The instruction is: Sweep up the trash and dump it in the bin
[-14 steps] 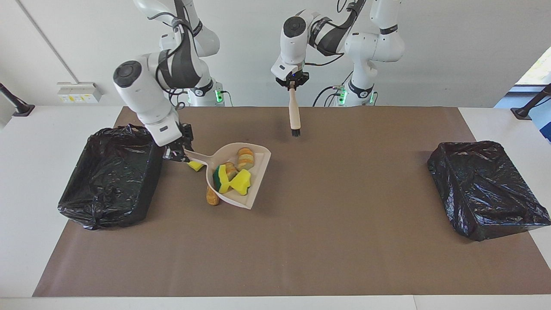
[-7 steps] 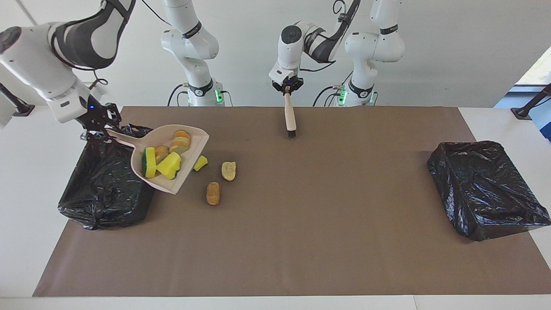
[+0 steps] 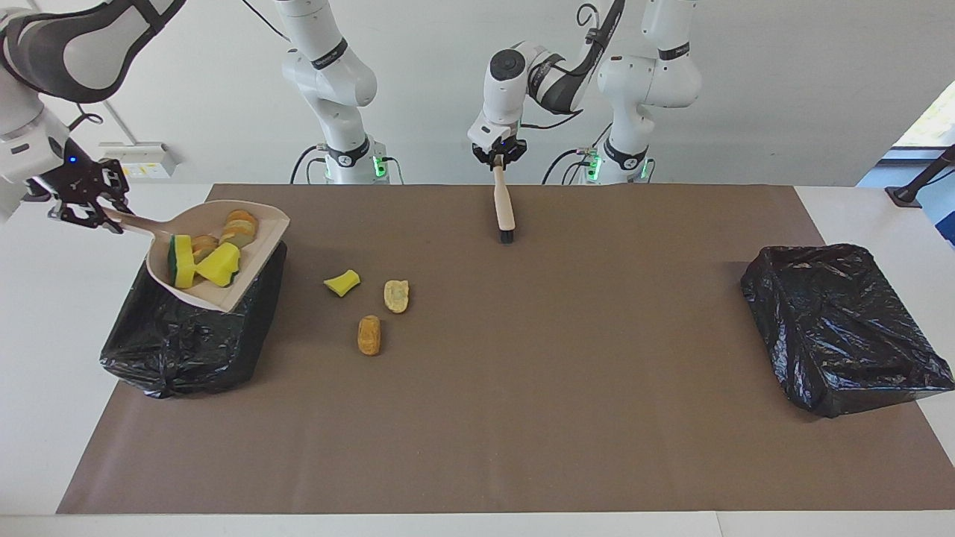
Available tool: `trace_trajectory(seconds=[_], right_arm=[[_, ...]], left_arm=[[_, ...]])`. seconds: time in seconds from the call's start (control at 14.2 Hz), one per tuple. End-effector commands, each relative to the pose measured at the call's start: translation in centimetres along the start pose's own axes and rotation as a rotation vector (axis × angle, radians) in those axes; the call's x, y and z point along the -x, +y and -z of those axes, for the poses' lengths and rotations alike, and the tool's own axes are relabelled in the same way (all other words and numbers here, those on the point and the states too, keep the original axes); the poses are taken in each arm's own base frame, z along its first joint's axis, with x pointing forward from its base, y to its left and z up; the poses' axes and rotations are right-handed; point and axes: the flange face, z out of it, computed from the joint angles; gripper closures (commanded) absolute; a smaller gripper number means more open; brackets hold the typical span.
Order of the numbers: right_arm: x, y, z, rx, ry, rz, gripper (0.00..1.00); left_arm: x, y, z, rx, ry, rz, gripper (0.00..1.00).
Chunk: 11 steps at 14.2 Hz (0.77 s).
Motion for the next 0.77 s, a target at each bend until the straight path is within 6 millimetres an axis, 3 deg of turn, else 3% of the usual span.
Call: trace_trajectory(seconds=[0.0, 0.07, 0.21, 0.35, 0.49, 0.7], right_arm=[[0.2, 1.1, 0.3, 0.033, -0.115, 0.046, 1.0], [-0.1, 1.3, 0.0, 0.033, -0.162, 0.058, 1.0], [-2.9, 1.9, -0.6, 0.002, -0.285, 0.083, 1.0], [-5.4, 2.1, -1.0, -0.014, -0.384, 0.093, 1.0], [-7.2, 1.9, -1.2, -0.017, -0.425, 0.112, 1.0], [-8.2, 2.0, -1.5, -0.019, -0.467, 0.119, 1.0]], left_arm=[[-4.5, -0.6, 4.2, 0.107, 0.011, 0.005, 0.0], [-6.0, -1.1, 6.1, 0.131, 0.013, -0.001, 0.0], [-8.8, -2.8, 9.9, 0.123, 0.043, -0.048, 0.0], [-12.4, -6.2, 14.2, 0.004, 0.118, -0.118, 0.0], [-16.8, -10.6, 18.8, 0.017, 0.141, -0.144, 0.0], [-22.7, -16.3, 25.2, 0.023, 0.168, -0.171, 0.0]])
